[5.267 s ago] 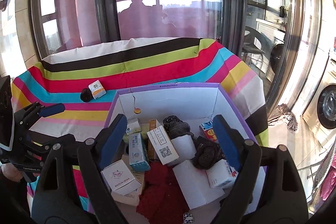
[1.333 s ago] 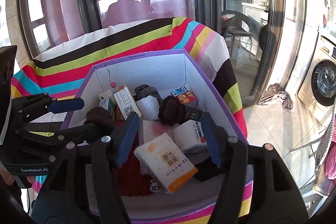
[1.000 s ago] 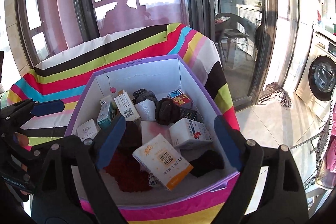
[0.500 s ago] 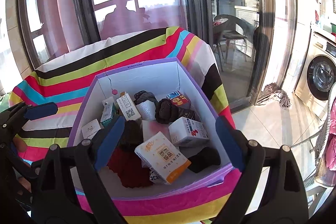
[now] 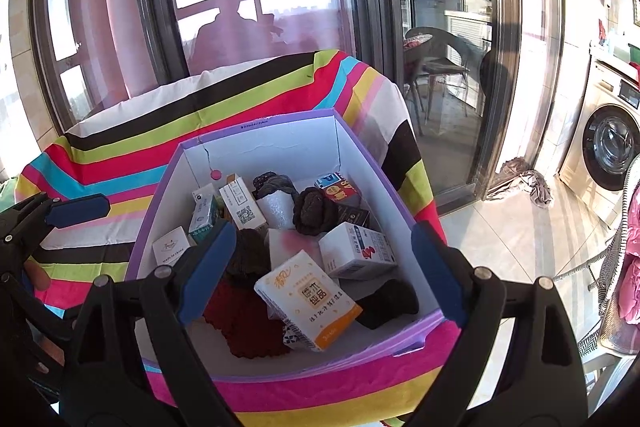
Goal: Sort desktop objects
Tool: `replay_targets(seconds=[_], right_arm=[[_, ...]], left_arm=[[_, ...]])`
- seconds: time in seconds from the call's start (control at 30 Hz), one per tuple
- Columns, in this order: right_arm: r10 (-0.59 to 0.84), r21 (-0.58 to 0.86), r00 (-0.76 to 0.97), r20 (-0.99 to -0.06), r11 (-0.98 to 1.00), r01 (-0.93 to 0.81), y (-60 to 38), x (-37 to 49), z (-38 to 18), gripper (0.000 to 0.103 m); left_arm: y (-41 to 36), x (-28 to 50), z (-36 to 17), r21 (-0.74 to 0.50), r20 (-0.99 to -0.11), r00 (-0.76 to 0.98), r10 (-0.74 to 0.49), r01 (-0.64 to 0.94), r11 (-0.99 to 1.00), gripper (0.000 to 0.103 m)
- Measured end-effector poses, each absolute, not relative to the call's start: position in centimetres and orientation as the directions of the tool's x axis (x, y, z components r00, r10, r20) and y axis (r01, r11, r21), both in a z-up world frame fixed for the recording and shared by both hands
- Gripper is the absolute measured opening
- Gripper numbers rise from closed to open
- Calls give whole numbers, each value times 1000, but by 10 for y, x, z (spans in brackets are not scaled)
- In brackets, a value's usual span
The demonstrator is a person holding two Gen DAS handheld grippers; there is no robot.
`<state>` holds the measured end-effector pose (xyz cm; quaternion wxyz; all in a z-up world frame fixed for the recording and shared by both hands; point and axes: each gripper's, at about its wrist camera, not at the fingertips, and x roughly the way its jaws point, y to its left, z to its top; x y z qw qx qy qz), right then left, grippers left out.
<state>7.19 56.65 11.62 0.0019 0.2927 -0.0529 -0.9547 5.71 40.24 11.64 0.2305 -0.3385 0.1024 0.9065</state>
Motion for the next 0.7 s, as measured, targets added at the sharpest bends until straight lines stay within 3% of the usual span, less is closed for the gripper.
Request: replay_targets(seconds=[0.7], right_arm=[[-48, 111, -828, -559, -994, -17, 566, 70, 114, 91]], left_arm=[[412, 62, 111, 88, -642, -696, 321, -483, -871, 103]])
